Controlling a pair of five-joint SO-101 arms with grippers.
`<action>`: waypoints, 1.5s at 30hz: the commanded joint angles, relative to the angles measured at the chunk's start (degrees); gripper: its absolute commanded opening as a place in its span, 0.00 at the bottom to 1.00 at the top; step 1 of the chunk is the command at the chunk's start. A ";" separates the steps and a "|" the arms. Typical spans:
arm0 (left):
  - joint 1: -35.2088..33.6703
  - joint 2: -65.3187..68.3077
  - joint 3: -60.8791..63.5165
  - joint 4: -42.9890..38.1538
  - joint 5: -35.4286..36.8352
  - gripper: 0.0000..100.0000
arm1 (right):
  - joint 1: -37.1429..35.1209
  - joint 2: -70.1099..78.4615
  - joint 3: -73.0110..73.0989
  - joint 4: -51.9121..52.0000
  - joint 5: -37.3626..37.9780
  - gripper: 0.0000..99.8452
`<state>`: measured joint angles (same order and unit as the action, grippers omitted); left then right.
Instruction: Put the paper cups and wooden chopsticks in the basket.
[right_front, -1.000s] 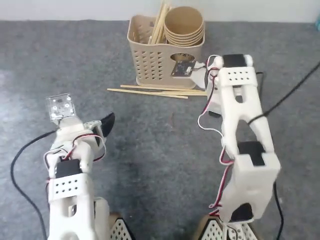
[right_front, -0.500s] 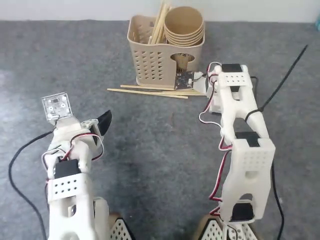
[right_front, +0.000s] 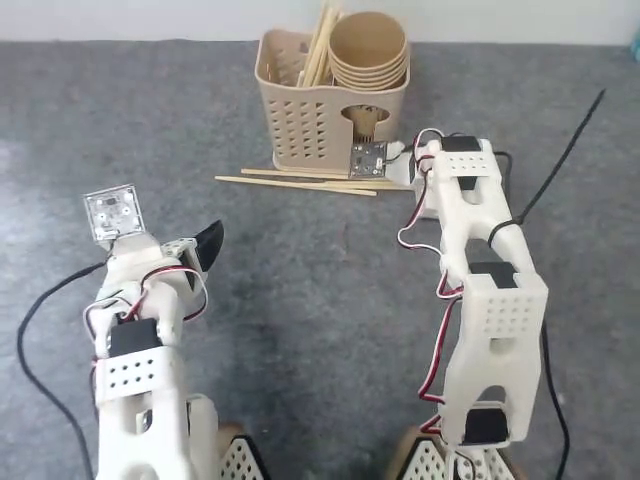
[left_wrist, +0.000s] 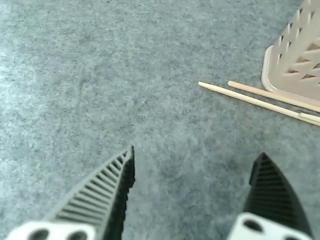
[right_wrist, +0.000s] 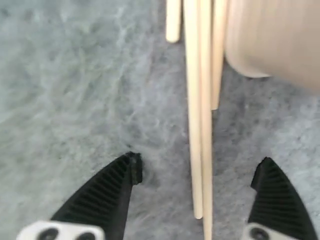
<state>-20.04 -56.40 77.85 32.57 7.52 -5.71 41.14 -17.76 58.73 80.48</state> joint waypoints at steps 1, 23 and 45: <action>0.00 0.35 -3.03 -1.14 0.35 0.35 | 0.57 1.63 -0.44 -5.14 1.05 0.24; 0.00 0.26 -3.03 -1.05 0.35 0.35 | -1.19 -16.13 -0.44 29.23 8.53 0.01; -0.26 0.26 -3.12 -0.97 0.35 0.35 | -8.84 -42.24 -0.18 17.89 -21.63 0.01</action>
<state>-20.04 -56.40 77.85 32.57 7.52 -12.66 2.64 -17.67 86.77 72.57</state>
